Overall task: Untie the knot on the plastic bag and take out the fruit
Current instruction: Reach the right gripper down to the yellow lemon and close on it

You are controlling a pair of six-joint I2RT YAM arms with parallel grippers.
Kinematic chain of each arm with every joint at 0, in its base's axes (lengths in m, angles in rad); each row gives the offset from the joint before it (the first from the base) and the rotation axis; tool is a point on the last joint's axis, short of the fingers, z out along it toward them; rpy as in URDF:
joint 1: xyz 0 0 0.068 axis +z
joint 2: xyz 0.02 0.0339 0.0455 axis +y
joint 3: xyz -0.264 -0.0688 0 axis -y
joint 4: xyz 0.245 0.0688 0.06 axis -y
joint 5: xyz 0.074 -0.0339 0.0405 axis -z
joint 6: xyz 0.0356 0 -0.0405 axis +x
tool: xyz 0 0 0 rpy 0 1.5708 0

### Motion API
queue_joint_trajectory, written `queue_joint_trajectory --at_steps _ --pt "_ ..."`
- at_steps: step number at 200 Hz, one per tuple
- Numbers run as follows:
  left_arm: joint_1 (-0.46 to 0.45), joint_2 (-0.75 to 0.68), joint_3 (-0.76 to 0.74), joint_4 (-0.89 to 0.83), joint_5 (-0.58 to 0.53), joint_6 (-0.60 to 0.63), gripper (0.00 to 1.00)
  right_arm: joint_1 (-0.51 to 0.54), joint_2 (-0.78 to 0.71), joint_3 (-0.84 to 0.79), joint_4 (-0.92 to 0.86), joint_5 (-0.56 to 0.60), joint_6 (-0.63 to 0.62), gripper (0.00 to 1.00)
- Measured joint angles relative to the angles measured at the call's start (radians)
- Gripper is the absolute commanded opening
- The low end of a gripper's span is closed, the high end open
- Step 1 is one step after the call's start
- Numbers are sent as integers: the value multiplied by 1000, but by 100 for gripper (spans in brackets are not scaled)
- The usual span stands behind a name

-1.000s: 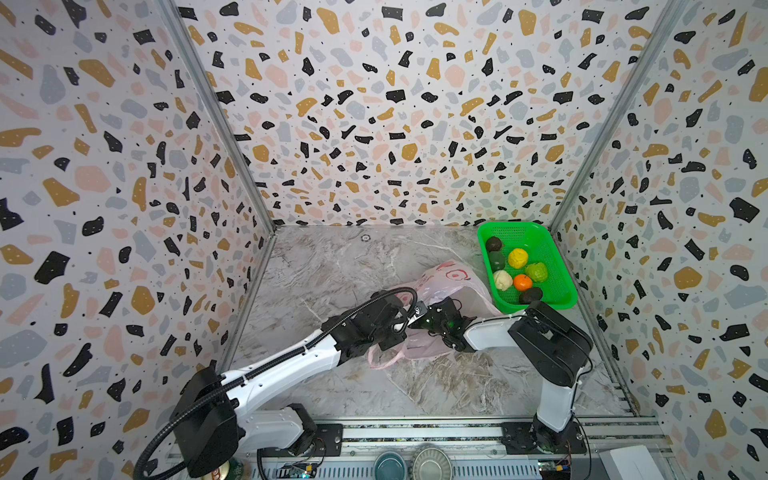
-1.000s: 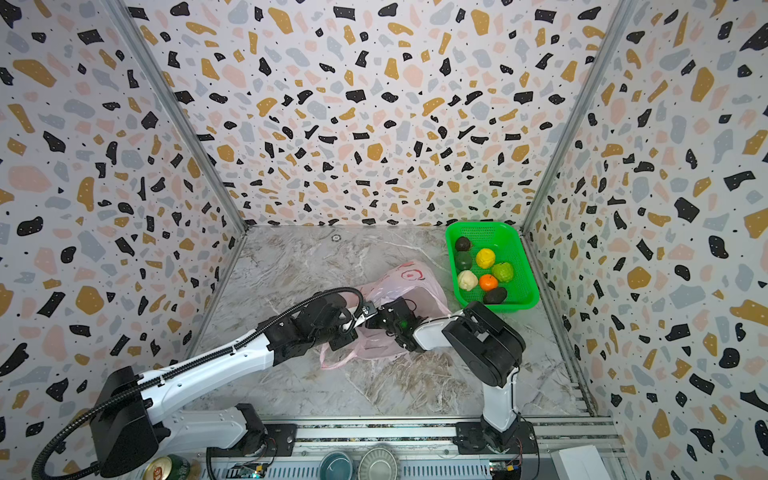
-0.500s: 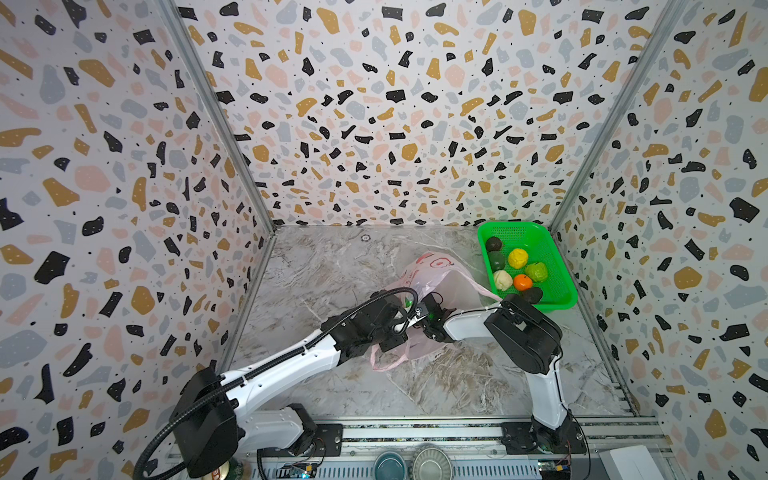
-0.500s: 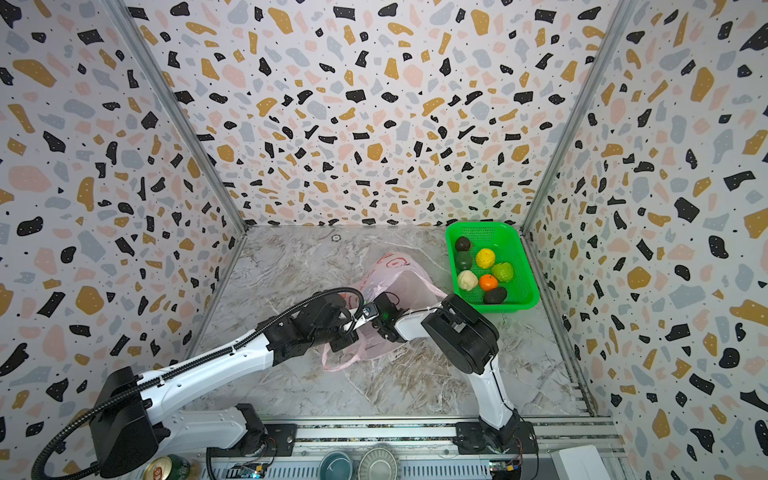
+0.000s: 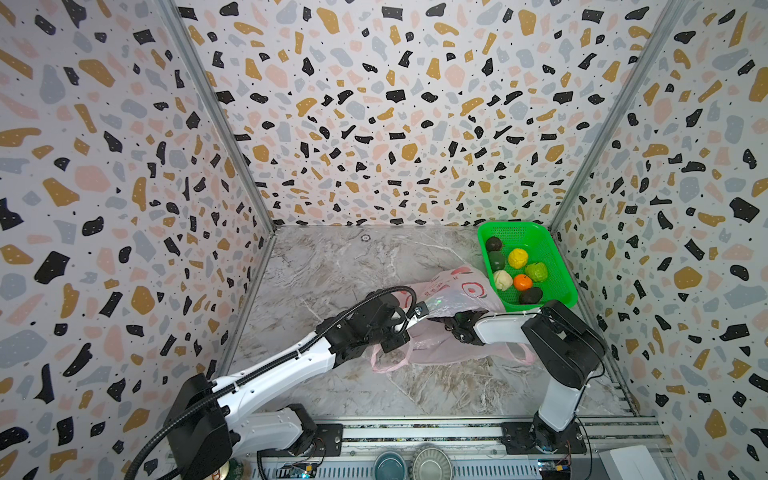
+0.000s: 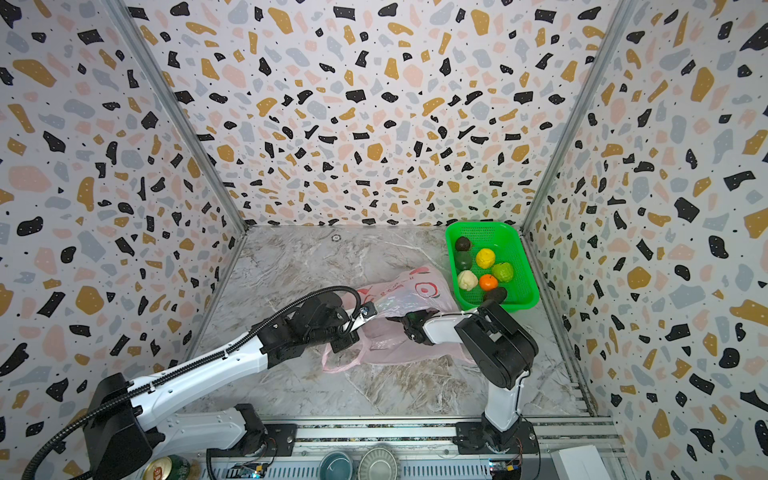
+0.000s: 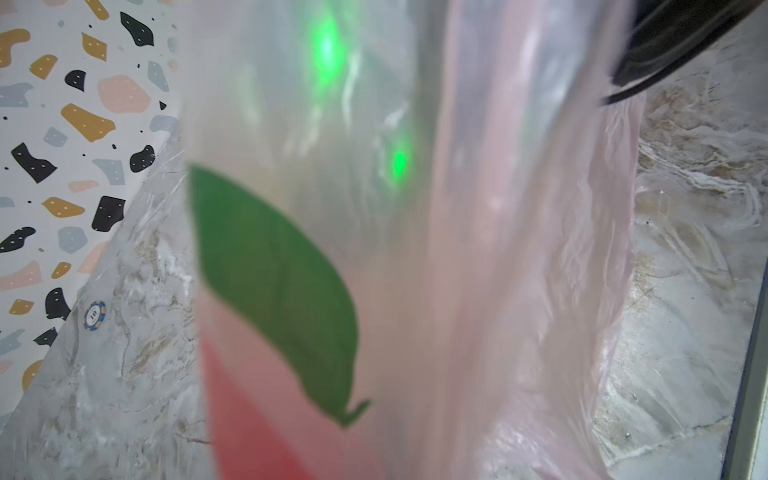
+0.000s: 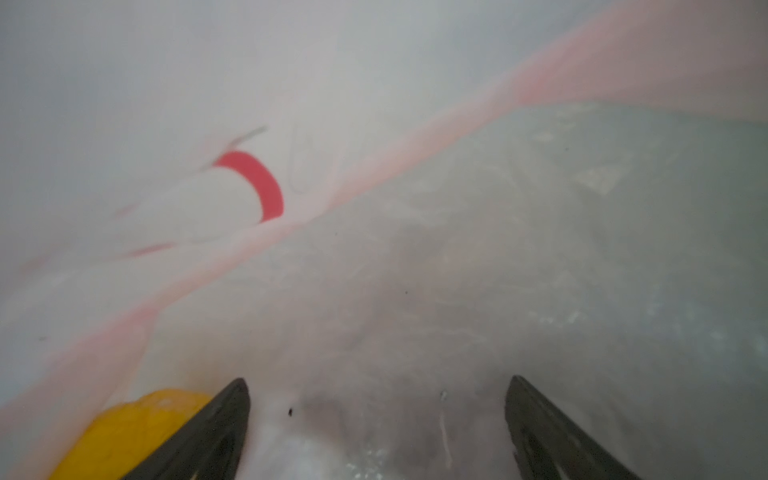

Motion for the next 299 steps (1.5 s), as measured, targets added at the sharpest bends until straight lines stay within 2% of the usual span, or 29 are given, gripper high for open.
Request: queue_joint_trajectory --at_steps 27,90,200,255,299 --pt "4 -41 -42 12 0 -8 0 4 -25 -29 45 -93 -3 97" --pt "6 -19 -43 26 6 -1 0 39 -22 -18 142 -276 -3 96" --pt "6 -19 -43 37 6 16 0 117 154 130 153 -354 -34 98" --pt "6 -21 -43 30 5 37 0 79 129 -8 333 -489 -46 98" --pt "6 -11 -41 31 28 62 0 46 71 -102 366 -565 -82 99"
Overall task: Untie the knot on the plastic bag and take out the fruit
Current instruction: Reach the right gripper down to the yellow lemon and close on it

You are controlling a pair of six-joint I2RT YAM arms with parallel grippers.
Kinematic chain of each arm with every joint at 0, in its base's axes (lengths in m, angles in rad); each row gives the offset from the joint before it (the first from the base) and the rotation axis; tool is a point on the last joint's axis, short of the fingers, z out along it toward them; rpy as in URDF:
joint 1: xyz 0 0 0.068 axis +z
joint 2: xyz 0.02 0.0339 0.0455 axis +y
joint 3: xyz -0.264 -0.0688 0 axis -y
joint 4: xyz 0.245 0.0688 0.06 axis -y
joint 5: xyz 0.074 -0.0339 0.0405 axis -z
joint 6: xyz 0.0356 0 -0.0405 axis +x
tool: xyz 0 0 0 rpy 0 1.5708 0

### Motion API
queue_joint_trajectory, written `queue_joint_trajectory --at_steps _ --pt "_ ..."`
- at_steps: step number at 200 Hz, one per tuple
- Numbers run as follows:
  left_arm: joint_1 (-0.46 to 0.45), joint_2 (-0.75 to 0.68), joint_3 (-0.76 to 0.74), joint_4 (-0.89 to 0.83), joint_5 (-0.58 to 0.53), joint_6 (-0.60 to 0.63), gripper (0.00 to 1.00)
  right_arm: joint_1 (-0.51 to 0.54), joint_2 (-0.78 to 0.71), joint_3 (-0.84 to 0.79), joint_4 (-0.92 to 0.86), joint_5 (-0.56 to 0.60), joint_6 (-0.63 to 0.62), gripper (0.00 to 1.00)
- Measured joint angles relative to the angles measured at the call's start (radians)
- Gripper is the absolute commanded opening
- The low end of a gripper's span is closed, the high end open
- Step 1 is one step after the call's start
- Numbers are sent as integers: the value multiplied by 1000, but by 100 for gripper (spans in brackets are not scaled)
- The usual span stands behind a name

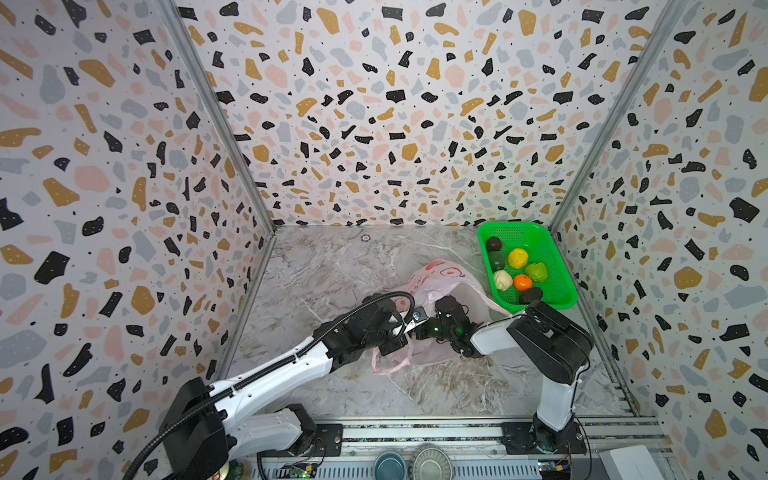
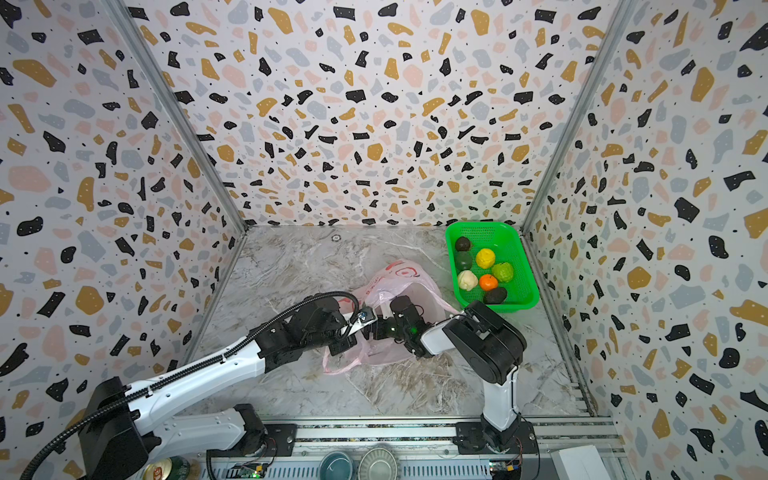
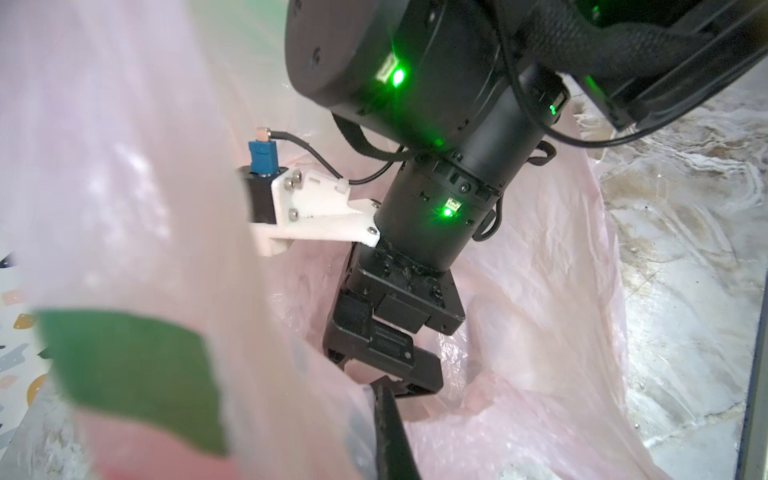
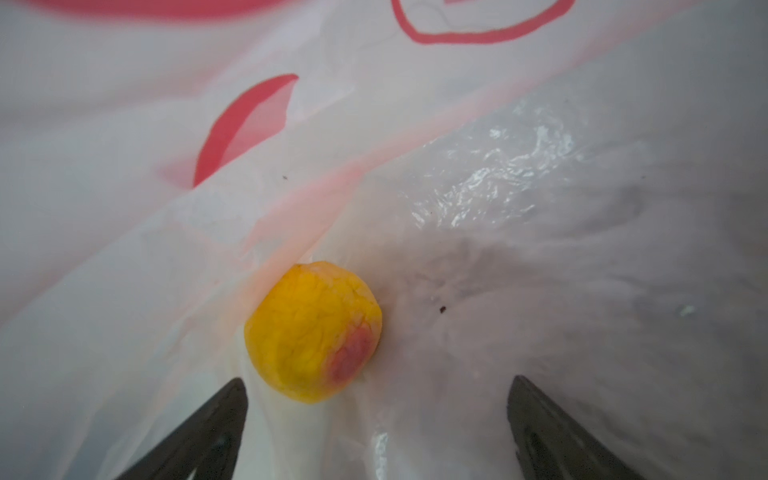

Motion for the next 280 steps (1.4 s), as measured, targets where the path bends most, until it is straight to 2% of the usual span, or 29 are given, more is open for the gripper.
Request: queue_joint_trajectory --at_steps 39,76,115,150,188,231,280 --pt "-3 39 32 6 53 16 0 -29 -108 -95 -16 19 -16 99" --pt "-24 58 95 3 86 25 0 -48 -169 -104 -39 22 -35 100" --pt "-29 41 106 -7 92 40 0 -42 -156 -95 -39 -3 -38 100" --pt "-29 35 70 -10 93 60 0 -1 -60 -18 -42 -28 -46 99" --pt "-29 32 39 -24 92 72 0 51 13 93 -157 0 -87 100" --pt "-29 4 -2 -24 93 68 0 60 -45 103 -309 81 -143 99" --pt "-29 -31 -17 -26 93 48 0 40 -114 104 -461 84 -192 99"
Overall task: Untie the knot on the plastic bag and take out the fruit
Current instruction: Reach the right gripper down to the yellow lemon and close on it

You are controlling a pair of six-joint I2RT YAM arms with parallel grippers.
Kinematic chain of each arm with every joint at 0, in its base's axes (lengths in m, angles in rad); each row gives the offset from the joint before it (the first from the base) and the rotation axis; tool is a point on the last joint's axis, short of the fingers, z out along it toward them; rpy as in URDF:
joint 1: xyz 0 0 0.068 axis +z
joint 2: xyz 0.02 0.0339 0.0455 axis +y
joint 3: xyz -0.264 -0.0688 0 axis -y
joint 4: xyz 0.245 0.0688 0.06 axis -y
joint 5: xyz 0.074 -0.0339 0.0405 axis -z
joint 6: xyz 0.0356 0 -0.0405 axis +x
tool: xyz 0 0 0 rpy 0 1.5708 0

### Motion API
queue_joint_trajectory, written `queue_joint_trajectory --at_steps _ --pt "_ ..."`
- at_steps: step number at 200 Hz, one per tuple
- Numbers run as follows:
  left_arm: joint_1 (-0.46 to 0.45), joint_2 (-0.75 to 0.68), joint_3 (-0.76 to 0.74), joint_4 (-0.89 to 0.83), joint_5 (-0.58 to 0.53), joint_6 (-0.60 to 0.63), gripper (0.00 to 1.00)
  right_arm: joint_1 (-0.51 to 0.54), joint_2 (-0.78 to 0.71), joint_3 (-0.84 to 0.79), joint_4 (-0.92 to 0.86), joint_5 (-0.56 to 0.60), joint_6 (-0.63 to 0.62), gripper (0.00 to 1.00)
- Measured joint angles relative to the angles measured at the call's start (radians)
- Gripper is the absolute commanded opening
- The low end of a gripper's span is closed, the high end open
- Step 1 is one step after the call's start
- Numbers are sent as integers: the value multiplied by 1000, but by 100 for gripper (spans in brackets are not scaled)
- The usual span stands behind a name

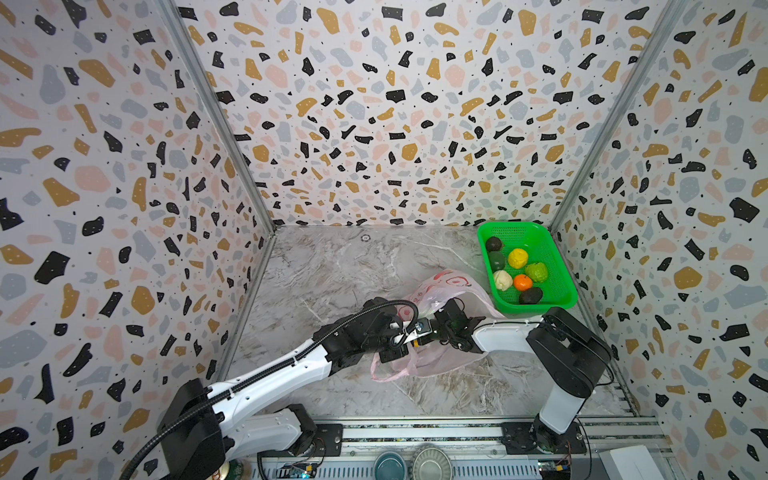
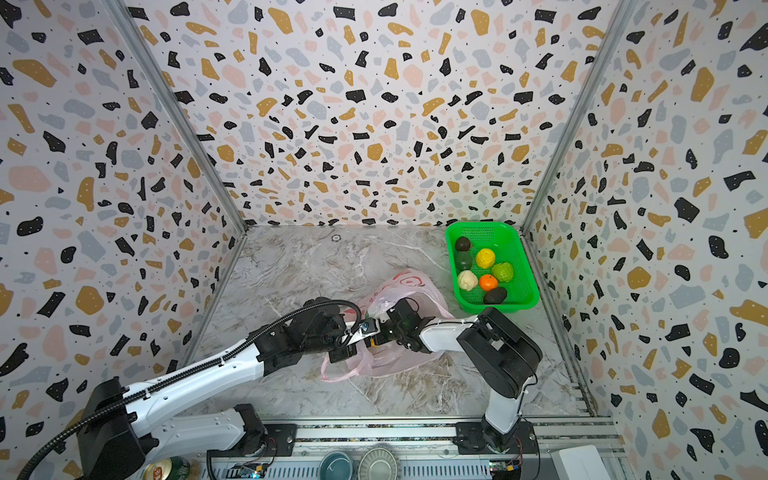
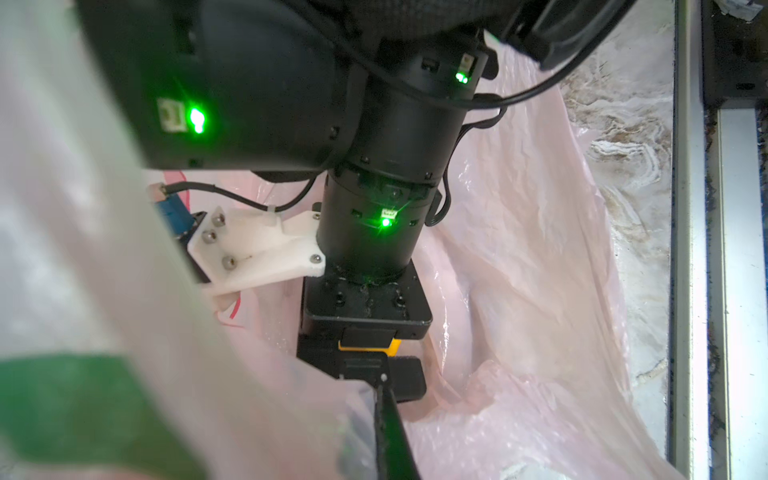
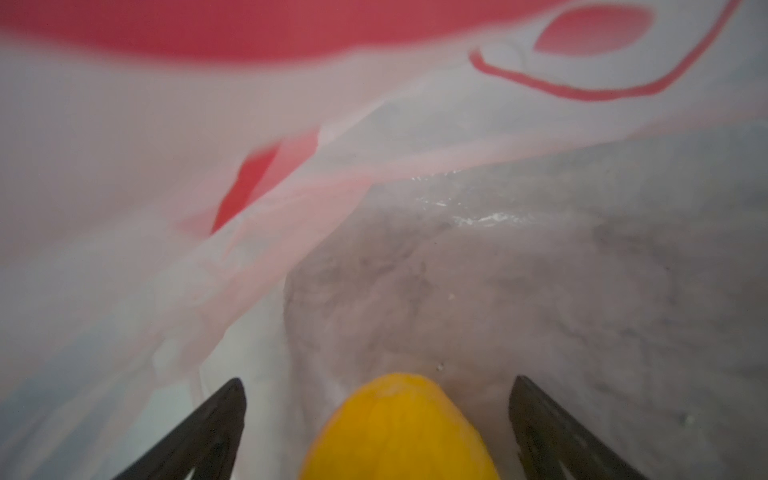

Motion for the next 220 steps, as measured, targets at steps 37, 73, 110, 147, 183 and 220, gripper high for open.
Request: queue_joint_trajectory --at_steps 37,73,110,147,183,220 --pt "0 -12 0 -1 -1 -10 0 -3 -42 0 -95 -21 -26 99" --pt "0 -12 0 1 -2 -20 0 -3 -45 0 -126 -20 -42 99" --pt "0 -8 0 1 -3 -23 0 5 -16 29 -127 -14 -48 99" --pt "0 -7 0 1 -8 -23 0 37 -16 30 -144 6 -63 94" --pt "0 -2 0 1 -10 -22 0 48 -31 16 -164 26 -78 89" --pt "0 -2 0 1 -12 -23 0 48 -34 12 -162 50 -89 77"
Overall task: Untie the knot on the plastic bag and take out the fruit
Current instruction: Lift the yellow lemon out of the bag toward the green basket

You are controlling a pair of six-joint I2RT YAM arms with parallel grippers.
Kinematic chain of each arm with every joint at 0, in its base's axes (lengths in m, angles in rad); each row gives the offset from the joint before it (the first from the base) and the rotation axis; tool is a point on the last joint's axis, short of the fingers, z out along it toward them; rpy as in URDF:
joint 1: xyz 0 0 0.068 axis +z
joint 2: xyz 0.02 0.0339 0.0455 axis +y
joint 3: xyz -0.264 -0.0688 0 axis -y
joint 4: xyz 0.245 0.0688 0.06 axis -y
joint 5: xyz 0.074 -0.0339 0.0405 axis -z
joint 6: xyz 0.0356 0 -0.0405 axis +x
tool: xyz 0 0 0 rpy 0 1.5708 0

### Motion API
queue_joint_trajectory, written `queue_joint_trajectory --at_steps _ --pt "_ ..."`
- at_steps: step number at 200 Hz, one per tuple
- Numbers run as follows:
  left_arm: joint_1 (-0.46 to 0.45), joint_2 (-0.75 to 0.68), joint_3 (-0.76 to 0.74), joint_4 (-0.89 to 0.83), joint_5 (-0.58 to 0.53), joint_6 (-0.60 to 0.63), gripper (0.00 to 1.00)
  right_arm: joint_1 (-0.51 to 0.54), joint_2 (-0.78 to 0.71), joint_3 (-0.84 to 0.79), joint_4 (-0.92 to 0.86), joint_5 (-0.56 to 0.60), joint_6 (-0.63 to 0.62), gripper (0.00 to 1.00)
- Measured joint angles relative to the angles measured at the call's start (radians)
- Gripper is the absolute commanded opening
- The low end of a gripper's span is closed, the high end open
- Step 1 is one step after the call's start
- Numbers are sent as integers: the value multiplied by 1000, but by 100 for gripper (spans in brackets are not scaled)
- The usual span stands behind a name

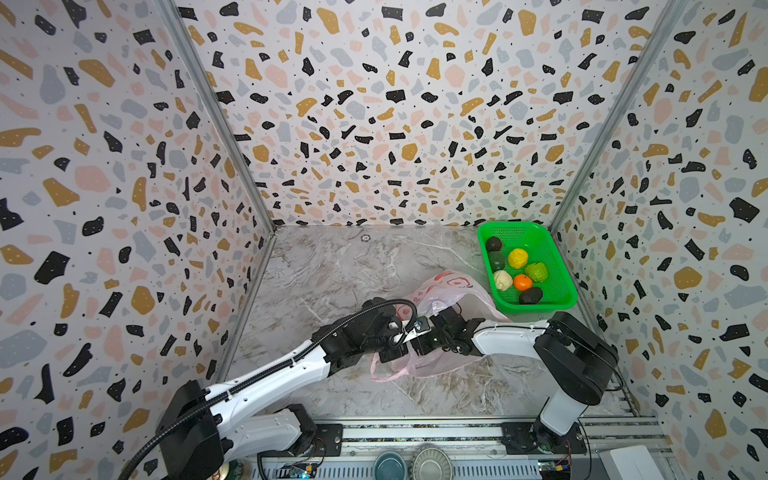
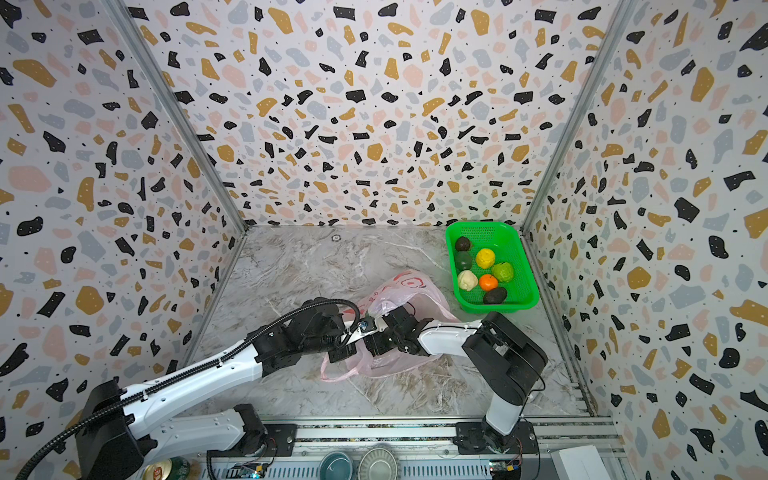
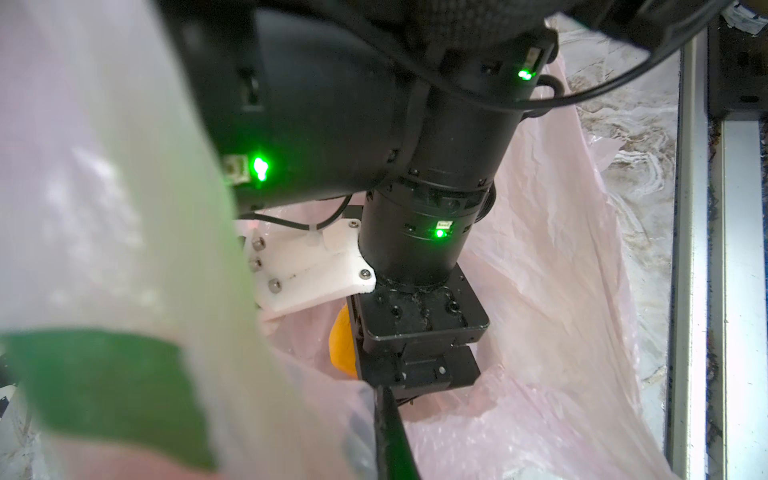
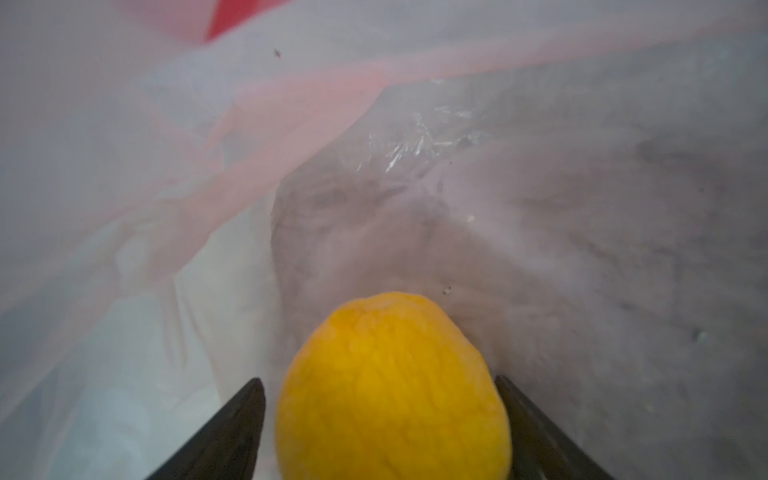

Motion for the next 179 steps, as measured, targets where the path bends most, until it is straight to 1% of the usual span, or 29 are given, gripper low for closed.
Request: queue_joint_trajectory --at_steps 10,16,29,59,71,97,138,179 --pt "0 0 0 0 -2 0 0 0 0 0 1 6 3 67" --pt "0 0 0 0 -3 0 0 2 0 0 2 8 3 64" --pt "0 0 0 0 -6 0 0 5 1 0 3 15 3 60" --pt "0 0 0 0 -14 0 0 14 -2 0 0 29 2 47" --pt "0 0 0 1 -22 -2 0 18 -7 -1 -7 33 2 44" --pt "0 10 0 2 -42 -7 0 21 -29 -2 -32 38 4 41" --pt "1 66 2 1 -71 -34 0 26 -101 -2 -97 45 16 41" --pt "18 82 32 2 -87 -61 0 41 -193 -6 -171 58 31 41"
